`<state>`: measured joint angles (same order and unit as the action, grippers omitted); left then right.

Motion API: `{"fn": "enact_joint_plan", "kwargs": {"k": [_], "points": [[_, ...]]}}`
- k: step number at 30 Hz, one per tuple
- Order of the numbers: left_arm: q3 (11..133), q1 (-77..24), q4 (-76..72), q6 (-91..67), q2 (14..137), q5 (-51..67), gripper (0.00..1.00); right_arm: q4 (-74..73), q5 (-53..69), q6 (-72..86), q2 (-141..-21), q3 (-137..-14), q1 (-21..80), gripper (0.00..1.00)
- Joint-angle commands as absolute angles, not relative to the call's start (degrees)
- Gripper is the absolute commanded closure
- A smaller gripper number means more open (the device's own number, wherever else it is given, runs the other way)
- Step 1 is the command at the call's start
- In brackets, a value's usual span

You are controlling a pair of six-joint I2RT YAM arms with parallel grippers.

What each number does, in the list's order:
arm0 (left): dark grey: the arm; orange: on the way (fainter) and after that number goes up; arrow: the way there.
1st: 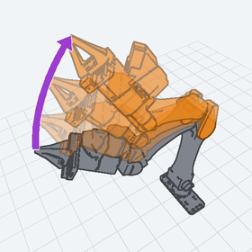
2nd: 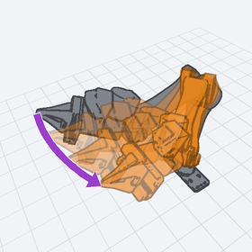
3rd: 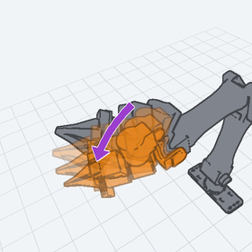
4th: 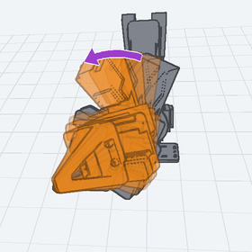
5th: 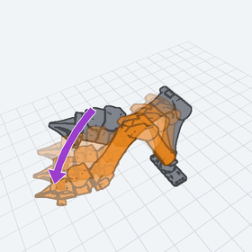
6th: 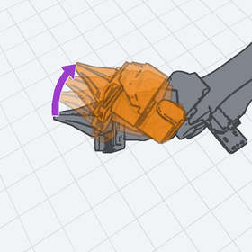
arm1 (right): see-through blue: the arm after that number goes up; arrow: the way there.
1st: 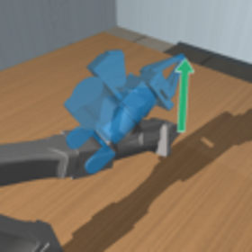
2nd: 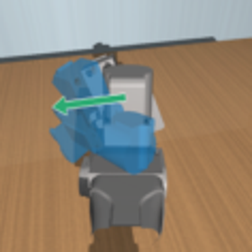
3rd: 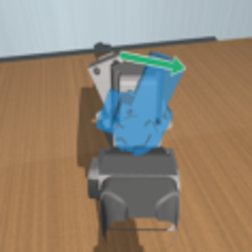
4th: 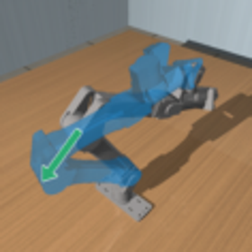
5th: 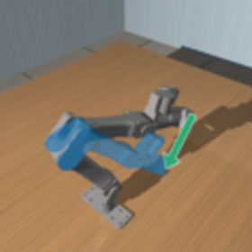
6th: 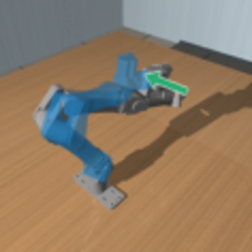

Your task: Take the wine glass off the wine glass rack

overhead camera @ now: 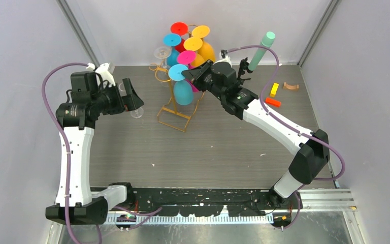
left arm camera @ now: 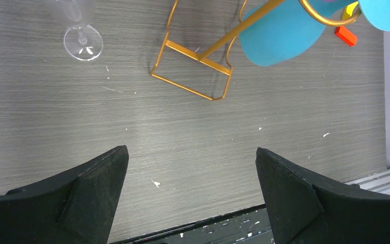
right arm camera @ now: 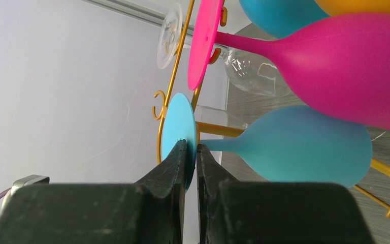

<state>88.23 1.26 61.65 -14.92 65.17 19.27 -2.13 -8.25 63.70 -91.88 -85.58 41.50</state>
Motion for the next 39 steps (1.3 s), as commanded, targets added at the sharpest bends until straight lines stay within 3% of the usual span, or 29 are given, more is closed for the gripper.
{"fn": "enact_joint_plan", "kwargs": {"k": [1,27,33,39], "points": [[88.42,1.41,59.06,-15.38,63.63,20.48,0.0,-1.81,-10.27,61.58,-90.0,-86.78,41.48,0.99],[86.66,1.41,57.42,-16.62,62.83,20.96,0.0,3.42,-12.65,66.3,-85.3,-85.0,41.48,1.0],[86.57,1.41,57.4,-16.35,62.82,20.75,0.0,-1.68,-12.91,63.83,-86.56,-87.84,41.48,0.82],[86.31,1.41,57.41,-16.1,62.87,20.48,0.0,-4.18,-13.07,62.23,-87.29,-88.55,41.48,0.7]]}}
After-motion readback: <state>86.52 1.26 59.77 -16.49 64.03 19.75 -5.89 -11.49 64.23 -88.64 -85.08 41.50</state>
